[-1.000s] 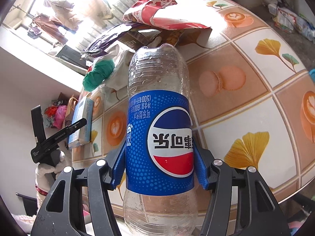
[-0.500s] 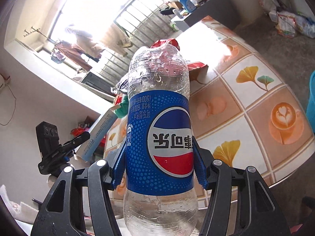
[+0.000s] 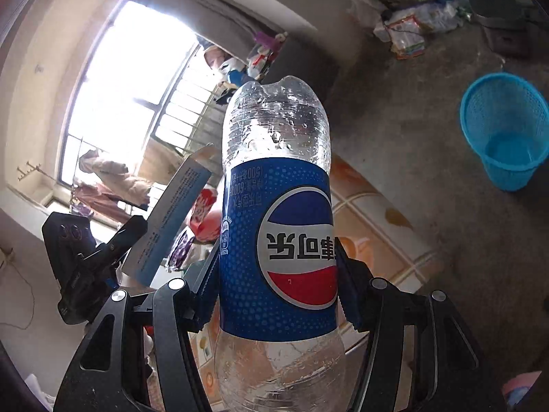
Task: Collect trash
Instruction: 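Carry bottle and box over the blue wastebasket and open both tools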
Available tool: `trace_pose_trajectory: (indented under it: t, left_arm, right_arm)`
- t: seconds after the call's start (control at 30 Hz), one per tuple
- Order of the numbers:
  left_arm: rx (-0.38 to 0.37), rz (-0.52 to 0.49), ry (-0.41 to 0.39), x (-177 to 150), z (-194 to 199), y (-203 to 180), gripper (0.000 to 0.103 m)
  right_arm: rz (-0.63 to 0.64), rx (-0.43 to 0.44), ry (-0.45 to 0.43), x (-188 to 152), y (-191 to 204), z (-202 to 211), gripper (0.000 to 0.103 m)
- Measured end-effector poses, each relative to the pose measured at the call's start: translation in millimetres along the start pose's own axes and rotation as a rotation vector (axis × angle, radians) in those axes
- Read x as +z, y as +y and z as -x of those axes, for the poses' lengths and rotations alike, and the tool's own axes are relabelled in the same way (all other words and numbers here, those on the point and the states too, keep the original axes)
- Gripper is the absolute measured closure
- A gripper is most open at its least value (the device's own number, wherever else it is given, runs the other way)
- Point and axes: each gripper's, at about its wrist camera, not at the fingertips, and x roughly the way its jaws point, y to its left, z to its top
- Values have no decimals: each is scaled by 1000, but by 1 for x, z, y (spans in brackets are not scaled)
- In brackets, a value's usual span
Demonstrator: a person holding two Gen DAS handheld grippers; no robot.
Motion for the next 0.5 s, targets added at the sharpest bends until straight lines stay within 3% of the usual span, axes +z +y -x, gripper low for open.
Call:
trace_pose_trajectory:
  t: [0.17,0.3,0.5]
  left_arm:
    - [-75,-75,161,44,-112,-46,27]
    - [-109,-120,291,59,-202,-80,27]
    - [-102,-156,385,80,-308,-116,28]
  right_arm:
    - [-289,-21,-84,20,-79,15,48]
    - [-496,-6,-133,32,-135,18,48]
    - [-720,26,-211,64,-205,0,47]
